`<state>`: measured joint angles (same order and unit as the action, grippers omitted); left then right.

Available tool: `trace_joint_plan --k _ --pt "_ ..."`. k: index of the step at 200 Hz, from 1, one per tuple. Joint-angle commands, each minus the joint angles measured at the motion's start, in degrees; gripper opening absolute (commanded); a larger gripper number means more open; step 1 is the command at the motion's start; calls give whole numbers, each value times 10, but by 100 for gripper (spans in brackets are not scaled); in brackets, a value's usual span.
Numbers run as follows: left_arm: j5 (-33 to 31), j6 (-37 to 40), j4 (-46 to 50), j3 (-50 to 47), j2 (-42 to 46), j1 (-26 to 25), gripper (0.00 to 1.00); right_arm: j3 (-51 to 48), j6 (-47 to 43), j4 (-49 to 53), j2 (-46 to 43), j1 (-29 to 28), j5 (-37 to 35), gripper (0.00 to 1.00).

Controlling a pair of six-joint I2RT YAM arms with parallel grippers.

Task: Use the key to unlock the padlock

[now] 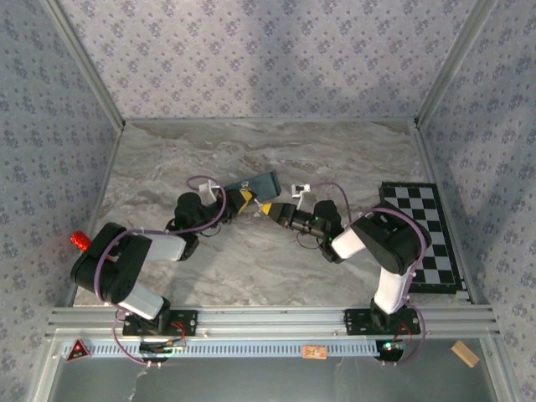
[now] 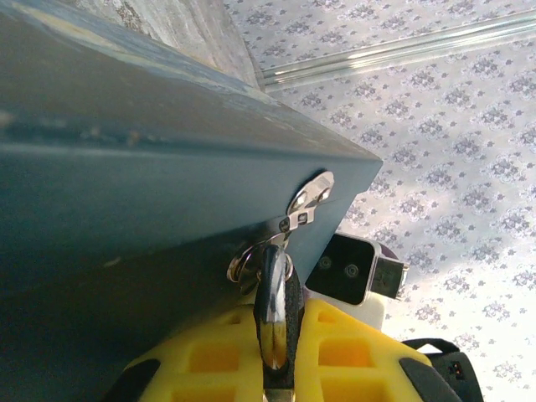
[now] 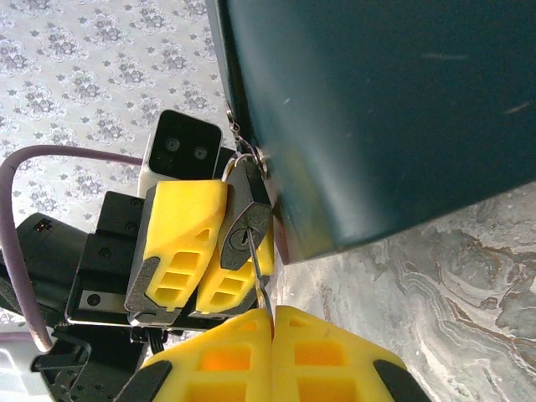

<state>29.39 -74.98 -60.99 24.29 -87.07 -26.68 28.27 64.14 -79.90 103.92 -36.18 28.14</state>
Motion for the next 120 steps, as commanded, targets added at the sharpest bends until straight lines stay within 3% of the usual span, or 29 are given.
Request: trace_joint_plan --k 1,120 --pt "63 28 -65 26 19 -9 0 2 10 0 -10 8 -23 0" --pt "63 30 -68 27 9 -10 0 7 22 1 -14 -10 -40 0"
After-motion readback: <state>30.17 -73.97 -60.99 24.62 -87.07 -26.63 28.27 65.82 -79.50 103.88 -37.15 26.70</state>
